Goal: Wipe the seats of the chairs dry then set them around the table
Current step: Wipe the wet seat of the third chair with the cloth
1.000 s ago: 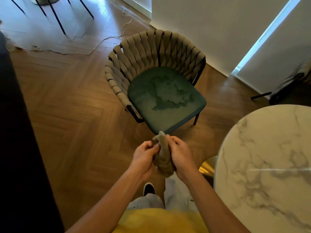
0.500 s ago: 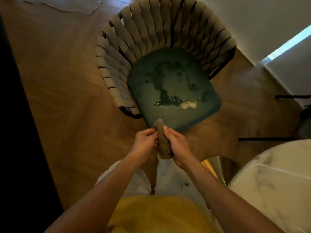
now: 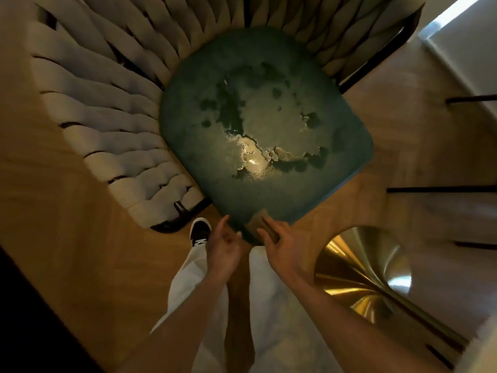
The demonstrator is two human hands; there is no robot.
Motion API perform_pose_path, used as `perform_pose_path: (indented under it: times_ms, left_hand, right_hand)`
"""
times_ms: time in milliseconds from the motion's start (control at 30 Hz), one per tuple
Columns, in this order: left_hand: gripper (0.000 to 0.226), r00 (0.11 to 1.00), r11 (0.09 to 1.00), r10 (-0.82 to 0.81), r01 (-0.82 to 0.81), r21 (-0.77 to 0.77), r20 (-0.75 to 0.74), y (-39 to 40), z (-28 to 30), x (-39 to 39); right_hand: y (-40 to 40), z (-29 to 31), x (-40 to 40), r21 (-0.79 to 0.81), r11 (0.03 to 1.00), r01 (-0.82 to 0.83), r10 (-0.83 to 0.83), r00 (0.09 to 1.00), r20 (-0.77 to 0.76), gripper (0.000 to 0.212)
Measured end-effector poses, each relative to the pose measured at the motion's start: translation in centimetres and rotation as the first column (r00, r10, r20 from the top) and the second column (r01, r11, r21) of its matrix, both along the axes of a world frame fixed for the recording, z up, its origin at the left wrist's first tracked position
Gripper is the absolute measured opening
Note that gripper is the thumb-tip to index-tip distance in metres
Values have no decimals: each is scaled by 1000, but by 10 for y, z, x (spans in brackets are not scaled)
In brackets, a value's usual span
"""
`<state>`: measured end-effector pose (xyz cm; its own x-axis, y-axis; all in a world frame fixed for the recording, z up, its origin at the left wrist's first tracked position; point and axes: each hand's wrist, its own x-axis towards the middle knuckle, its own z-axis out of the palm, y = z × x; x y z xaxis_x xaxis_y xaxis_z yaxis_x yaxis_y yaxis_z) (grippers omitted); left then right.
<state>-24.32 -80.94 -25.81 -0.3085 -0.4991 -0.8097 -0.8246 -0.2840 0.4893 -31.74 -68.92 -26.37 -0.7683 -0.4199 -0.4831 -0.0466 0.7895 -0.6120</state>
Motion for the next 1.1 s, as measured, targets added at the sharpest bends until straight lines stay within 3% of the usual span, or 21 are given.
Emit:
perform_pose_path:
  times_ms: [100, 200, 333, 433, 533, 600, 667, 800, 933, 1100]
  left_hand:
    - [63, 1000, 996, -27, 26, -86, -6, -6, -29, -8]
    - [62, 999, 987, 6, -12, -163, -41, 0, -43, -10]
    - [63, 996, 971, 49, -64, -229, -72, 11, -43, -11]
    - [63, 993, 965, 84, -103, -243, -87, 15, -45, -14]
    - [65, 992, 962, 100, -116, -249, -74, 18, -49, -15]
    - [66, 991, 960, 109, -124, -250, -72, 18, -52, -15]
    - [66, 989, 962, 123, -139, -236, -79, 17, -53, -14]
    - [64, 992, 954, 92, -112, -280, -82, 17, -57, -12]
    - [64, 994, 948, 68, -92, -303, -89, 17, -60, -8]
    - [63, 990, 951, 92, -119, -286, -107, 15, -54, -10]
  right_hand:
    - [5, -36, 9, 147, 939, -311, 340, 905, -257, 30]
    - [11, -62, 12, 247, 858, -450, 514, 747, -422, 32]
    - [25, -70, -5, 355, 732, -582, 676, 553, -488, 54]
    - [37, -71, -31, 408, 706, -579, 706, 524, -477, 60]
    - [57, -69, -70, 408, 782, -472, 624, 611, -487, 62]
    - [72, -69, -103, 328, 899, -291, 430, 733, -528, 49]
    - [84, -69, -137, 261, 957, -125, 254, 796, -549, 36]
    - [89, -73, -206, 168, 984, 53, 50, 830, -556, 40]
    - [84, -72, -276, 147, 953, 266, -133, 801, -584, 43]
    - [69, -73, -272, 146, 956, 255, -139, 831, -538, 43]
